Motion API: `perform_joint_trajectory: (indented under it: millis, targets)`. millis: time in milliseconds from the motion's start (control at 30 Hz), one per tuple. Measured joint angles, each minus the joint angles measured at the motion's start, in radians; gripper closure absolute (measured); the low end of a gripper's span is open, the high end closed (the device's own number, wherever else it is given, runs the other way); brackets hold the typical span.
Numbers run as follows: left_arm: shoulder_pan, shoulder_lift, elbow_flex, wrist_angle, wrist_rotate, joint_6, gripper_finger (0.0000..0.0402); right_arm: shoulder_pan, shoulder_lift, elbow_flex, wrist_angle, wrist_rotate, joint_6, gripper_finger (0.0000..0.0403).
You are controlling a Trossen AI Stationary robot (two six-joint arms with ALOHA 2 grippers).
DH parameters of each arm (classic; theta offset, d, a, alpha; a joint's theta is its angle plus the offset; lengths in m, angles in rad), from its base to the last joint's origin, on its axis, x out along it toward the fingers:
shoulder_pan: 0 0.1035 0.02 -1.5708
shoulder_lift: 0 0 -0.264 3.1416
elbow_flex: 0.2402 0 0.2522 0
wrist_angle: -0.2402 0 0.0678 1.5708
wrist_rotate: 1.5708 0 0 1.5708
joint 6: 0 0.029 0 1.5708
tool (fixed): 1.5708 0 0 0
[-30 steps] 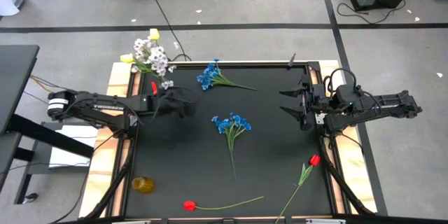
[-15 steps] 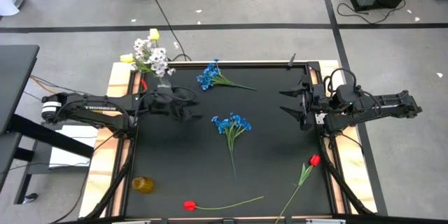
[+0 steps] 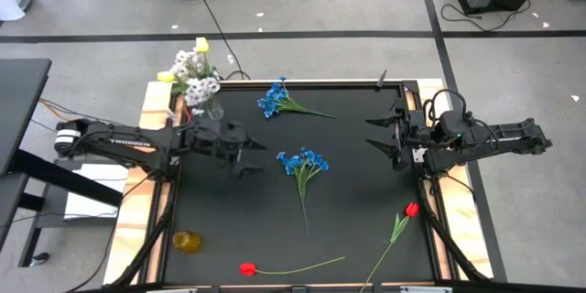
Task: Sort flowers into vase by color
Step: Put the right red flower into the yellow vase
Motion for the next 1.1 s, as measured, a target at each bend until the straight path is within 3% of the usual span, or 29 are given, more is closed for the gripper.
perform_joint_trajectory:
  millis: [133,467,567,733,933,1100]
  targets:
    - [-0.027,0.019,0.001,0.029,-0.039,0.085,0.0002,0.000,0.000,0.000,0.000,0.000,0.000,0.0117]
    - [-0.053,0.126,0.000,0.186,-0.070,0.022,0.0003,0.000,0.000,0.000,0.000,0.000,0.000,0.0117]
    - [-0.057,0.150,0.000,0.229,-0.104,0.016,0.0020,0.000,0.000,0.000,0.000,0.000,0.000,0.0117]
    - [-0.056,0.152,0.000,0.266,-0.138,-0.017,0.0091,0.000,0.000,0.000,0.000,0.000,0.000,0.0117]
    - [-0.057,0.147,0.000,0.278,-0.137,0.042,0.0210,0.000,0.000,0.000,0.000,0.000,0.000,0.0117]
    - [-0.066,0.147,0.000,0.316,-0.132,-0.008,0.0308,0.000,0.000,0.000,0.000,0.000,0.000,0.0117]
